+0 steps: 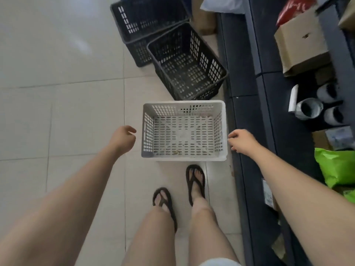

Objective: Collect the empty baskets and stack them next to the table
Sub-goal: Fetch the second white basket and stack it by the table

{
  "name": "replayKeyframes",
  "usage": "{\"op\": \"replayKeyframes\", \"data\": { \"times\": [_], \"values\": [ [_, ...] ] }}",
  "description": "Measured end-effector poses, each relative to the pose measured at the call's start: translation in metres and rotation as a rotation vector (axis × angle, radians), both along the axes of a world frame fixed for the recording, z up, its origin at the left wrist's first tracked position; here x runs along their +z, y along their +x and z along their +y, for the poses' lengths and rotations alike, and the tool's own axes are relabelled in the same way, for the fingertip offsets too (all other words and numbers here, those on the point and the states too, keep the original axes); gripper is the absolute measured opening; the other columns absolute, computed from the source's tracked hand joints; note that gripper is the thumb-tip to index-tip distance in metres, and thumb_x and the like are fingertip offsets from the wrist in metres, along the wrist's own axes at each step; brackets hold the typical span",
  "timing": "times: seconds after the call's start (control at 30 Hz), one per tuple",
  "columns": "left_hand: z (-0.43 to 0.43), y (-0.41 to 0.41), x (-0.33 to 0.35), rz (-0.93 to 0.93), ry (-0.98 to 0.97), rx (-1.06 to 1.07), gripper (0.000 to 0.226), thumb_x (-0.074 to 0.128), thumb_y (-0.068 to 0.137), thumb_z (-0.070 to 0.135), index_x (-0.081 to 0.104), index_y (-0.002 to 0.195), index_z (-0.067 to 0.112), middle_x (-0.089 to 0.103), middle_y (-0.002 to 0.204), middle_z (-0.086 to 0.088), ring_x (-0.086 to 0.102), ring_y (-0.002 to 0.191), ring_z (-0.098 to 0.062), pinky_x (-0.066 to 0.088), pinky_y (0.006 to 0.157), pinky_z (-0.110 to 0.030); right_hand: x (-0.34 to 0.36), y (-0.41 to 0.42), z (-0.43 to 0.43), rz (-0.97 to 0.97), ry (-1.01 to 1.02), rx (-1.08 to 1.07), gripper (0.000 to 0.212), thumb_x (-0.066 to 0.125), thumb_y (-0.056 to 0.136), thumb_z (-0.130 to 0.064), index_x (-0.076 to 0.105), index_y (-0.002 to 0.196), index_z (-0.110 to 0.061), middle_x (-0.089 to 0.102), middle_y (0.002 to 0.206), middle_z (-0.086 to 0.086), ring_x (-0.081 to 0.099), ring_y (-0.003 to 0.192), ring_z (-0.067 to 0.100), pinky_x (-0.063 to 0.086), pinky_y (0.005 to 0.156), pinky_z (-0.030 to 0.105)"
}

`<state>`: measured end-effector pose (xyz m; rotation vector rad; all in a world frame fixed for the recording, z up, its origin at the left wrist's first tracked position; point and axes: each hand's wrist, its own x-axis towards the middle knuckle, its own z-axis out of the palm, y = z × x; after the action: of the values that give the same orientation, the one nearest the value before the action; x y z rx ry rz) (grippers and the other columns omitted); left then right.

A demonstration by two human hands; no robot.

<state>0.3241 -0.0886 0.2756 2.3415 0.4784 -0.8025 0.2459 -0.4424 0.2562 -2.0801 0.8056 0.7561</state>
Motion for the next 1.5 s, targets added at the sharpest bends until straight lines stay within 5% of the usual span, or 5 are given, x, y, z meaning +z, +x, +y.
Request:
{"op": "replayKeyframes", "data": {
  "times": [0.3, 0.53, 0.67, 0.8, 1.5],
  "values": [
    [-0.006, 0.022, -0.233, 0.071, 0.199, -0.170, 0.037, 0.047, 0.085, 0.004, 0.058, 0.121, 0.001, 0.057, 0.123, -0.024, 0.058, 0.104, -0.037, 0.045, 0.089, -0.036, -0.232, 0.038, -0.030, 0.145, -0.181, 0.011, 0.042, 0.054, 0.087, -0.014, 0.051, 0.128, -0.008, 0.057, 0.125, 0.014, 0.056, 0.105, 0.030, 0.044, 0.078, 0.031],
    [0.030, 0.028, -0.369, 0.022, 0.342, -0.062, 0.090, 0.067, 0.082, 0.023, 0.005, 0.147, 0.009, 0.018, 0.152, -0.022, 0.028, 0.136, -0.042, 0.028, 0.112, -0.050, -0.365, 0.039, -0.035, 0.030, -0.298, -0.340, 0.091, 0.068, 0.081, -0.039, 0.011, 0.151, -0.023, 0.032, 0.152, 0.008, 0.035, 0.136, 0.030, 0.036, 0.106, 0.045],
    [0.038, 0.044, -0.394, -0.162, 0.310, 0.193, 0.029, 0.056, 0.078, 0.009, 0.043, 0.104, 0.010, 0.056, 0.099, -0.009, 0.057, 0.091, -0.034, 0.047, 0.074, -0.036, -0.389, 0.050, -0.042, -0.093, -0.273, -0.564, 0.025, 0.058, 0.084, -0.014, 0.056, 0.108, -0.020, 0.062, 0.103, 0.003, 0.063, 0.093, 0.027, 0.046, 0.070, 0.027],
    [0.043, 0.044, -0.374, -0.184, 0.218, 0.241, 0.017, 0.053, 0.077, 0.003, 0.043, 0.086, 0.012, 0.046, 0.070, 0.004, 0.045, 0.059, -0.015, 0.035, 0.049, -0.024, -0.367, 0.046, -0.041, -0.116, -0.179, -0.634, 0.024, 0.051, 0.081, -0.002, 0.059, 0.092, -0.022, 0.063, 0.087, 0.002, 0.061, 0.073, 0.021, 0.052, 0.062, 0.029],
    [0.084, 0.013, -0.007, -0.327, 0.234, -0.040, 0.006, 0.051, 0.083, 0.010, 0.045, 0.083, 0.008, 0.051, 0.076, -0.012, 0.049, 0.071, -0.033, 0.036, 0.063, -0.037, -0.005, -0.088, 0.016, -0.114, -0.218, -0.859, 0.017, 0.056, 0.077, -0.005, 0.055, 0.071, -0.021, 0.068, 0.082, 0.009, 0.061, 0.064, 0.026, 0.054, 0.055, 0.037]
  ]
}}
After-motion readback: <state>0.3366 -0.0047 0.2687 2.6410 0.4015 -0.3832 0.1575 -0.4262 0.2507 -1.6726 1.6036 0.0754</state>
